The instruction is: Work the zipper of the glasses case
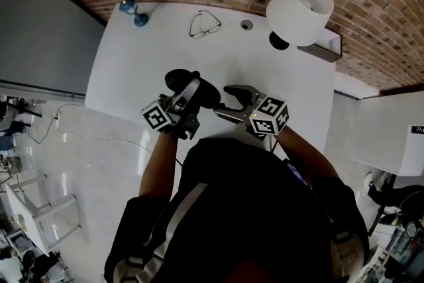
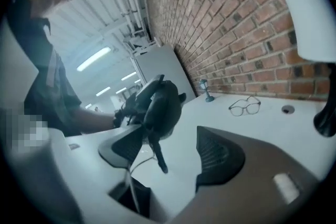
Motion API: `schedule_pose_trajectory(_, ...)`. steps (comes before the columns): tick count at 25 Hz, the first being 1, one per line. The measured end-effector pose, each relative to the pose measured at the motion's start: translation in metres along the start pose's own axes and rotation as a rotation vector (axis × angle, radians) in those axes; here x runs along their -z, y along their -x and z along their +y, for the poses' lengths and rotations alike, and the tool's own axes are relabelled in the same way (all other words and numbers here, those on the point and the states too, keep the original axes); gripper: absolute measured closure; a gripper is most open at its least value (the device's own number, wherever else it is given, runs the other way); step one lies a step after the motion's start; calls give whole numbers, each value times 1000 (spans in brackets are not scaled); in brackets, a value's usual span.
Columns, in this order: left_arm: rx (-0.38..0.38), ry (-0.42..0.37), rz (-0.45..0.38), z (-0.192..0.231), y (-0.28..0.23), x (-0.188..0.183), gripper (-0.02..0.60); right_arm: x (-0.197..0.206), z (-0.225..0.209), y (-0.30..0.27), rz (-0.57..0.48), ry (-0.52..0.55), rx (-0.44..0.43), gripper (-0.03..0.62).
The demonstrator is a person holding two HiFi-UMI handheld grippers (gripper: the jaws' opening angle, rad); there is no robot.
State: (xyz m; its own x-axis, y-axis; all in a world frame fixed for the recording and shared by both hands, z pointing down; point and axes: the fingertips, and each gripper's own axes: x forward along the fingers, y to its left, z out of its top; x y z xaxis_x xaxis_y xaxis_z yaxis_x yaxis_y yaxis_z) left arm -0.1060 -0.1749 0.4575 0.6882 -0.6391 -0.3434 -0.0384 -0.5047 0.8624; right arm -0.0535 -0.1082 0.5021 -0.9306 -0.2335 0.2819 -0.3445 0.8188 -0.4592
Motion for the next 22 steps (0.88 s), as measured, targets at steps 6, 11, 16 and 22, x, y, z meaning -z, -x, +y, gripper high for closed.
schedule_pose_trajectory(6, -119, -1, -102, 16, 2, -24, 305, 7, -20, 4, 32, 86, 133, 307)
schedule_pose_trajectory(11, -209, 20, -213, 27, 0, -41, 304, 13, -23, 5, 57, 101, 168, 373)
schedule_pose_trajectory(16, -239, 23, -282, 23, -9, -49, 304, 17, -19, -2, 78, 111, 173, 437)
schedule_pose_trajectory(22, -263, 24, -343, 19, -13, -50, 305, 9, -24, -12, 65, 191, 246, 480)
